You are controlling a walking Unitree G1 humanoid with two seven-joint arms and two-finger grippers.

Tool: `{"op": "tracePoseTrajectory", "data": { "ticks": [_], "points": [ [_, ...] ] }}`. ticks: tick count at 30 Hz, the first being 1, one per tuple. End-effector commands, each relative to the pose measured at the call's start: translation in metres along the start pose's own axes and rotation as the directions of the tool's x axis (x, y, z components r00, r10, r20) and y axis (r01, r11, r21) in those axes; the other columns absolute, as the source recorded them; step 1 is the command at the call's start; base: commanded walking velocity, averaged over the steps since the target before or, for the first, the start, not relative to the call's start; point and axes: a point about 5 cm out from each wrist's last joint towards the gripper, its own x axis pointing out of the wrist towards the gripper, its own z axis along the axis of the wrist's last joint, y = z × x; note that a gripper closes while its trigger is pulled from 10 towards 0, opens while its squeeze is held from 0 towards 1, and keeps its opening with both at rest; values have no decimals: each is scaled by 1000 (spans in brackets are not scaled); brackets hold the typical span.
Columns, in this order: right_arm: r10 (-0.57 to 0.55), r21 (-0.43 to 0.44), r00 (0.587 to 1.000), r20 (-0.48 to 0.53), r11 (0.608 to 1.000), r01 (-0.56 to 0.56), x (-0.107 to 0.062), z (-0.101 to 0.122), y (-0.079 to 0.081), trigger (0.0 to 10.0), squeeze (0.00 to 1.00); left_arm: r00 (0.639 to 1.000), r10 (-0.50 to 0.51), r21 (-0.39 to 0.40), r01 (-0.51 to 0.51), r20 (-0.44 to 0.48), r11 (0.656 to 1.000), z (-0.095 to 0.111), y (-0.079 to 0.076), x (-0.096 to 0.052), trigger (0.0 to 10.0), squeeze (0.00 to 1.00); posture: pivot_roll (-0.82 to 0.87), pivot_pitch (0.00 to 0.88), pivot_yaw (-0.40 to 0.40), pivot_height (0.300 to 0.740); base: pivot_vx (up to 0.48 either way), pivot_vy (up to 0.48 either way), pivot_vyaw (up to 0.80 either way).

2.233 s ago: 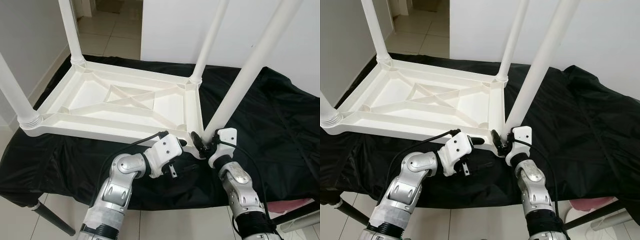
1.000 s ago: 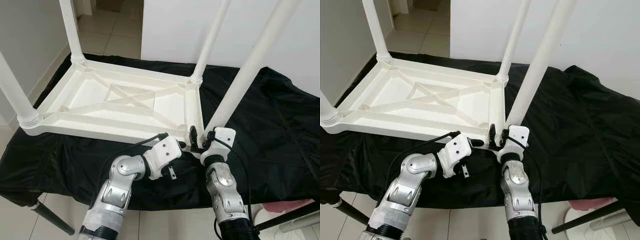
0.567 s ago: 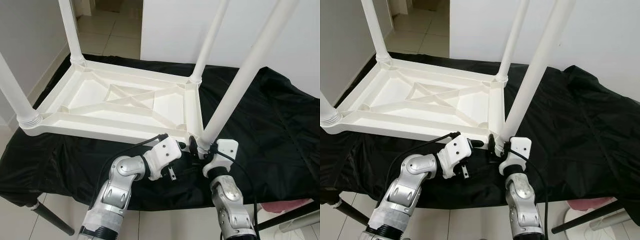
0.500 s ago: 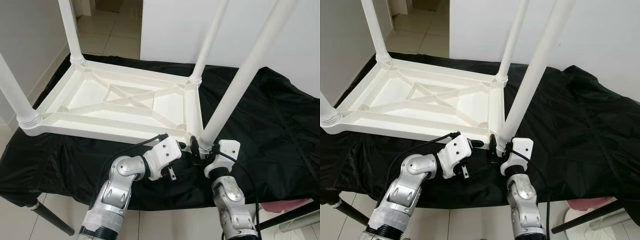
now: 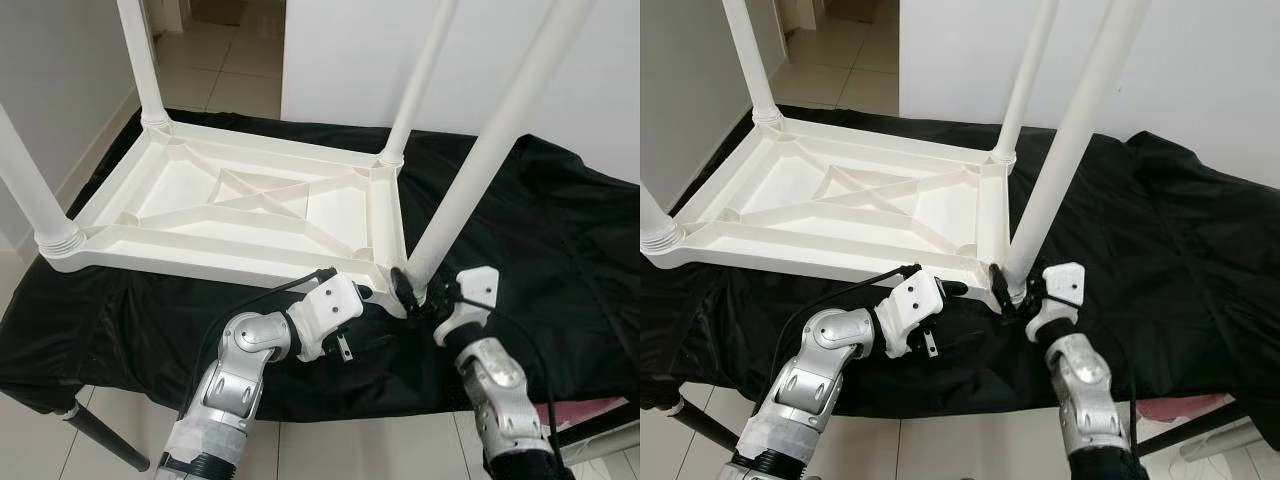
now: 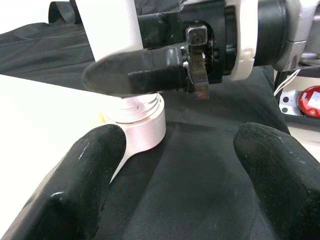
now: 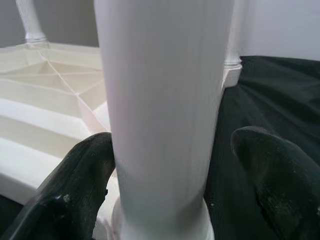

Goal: Building children table

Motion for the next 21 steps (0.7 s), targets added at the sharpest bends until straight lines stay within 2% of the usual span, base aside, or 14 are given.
{"op": "tracePoseTrajectory", "data": {
  "ticks": [1, 3, 7, 8, 10, 11, 12, 13, 14, 21],
  "points": [
    [29, -4, 999, -23, 1000, -30, 1, -3, -5, 10000, 0, 980, 201, -6, -201, -5, 980, 0, 10, 1, 10000, 0, -8, 0, -86, 740, 0, 0, 0],
    [87, -26, 995, -45, 996, -88, 9, -4, -6, 10000, 0, 979, 205, -5, -205, -5, 979, 0, 11, 1, 10000, 0, -11, 0, -82, 740, 0, 0, 0],
    [110, -22, 992, -56, 994, -111, 13, -5, -6, 10000, 0, 979, 205, -5, -205, -4, 979, 0, 10, 1, 10000, 0, -10, 0, -82, 740, 0, 0, 0],
    [123, -28, 991, -60, 992, -125, 15, -5, -6, 8667, 0, 979, 205, -5, -205, -3, 979, 1, 10, 1, 10000, 0, -7, 0, -84, 740, 0, 0, 0],
    [123, -28, 991, -60, 992, -125, 15, -5, -6, 8667, 0, 979, 205, -5, -205, -3, 979, 1, 10, 1, 10000, 0, -7, 0, -84, 740, 0, 0, 0],
    [135, -31, 989, -64, 990, -137, 16, -5, -6, 4549, 0, 979, 206, -5, -206, -2, 979, 1, 11, 1, 10000, 0, -6, 0, -84, 740, 0, 0, 0],
    [135, -31, 989, -64, 990, -137, 16, -5, -6, 4549, 0, 979, 206, -5, -206, -2, 979, 1, 11, 1, 10000, 0, -6, 0, -84, 740, 0, 0, 0],
    [144, -27, 987, -71, 989, -147, 16, -7, -7, 588, 0, 978, 209, -4, -209, -3, 978, 1, 11, 1, 10000, 0, 0, 0, -89, 740, 0, 0, 0],
    [151, -24, 986, -75, 988, -153, 16, -9, -9, 0, 0, 977, 213, -4, -213, -5, 977, 1, 12, 1, 10000, 0, 2, 0, -90, 740, 0, 0, 0],
    [153, -20, 985, -85, 988, -155, 14, -13, -12, 0, 0, 977, 215, 6, -215, -14, 977, -1, 11, 1, 10000, 0, -4, 0, -89, 740, 0, 0, 0]
  ]
}}
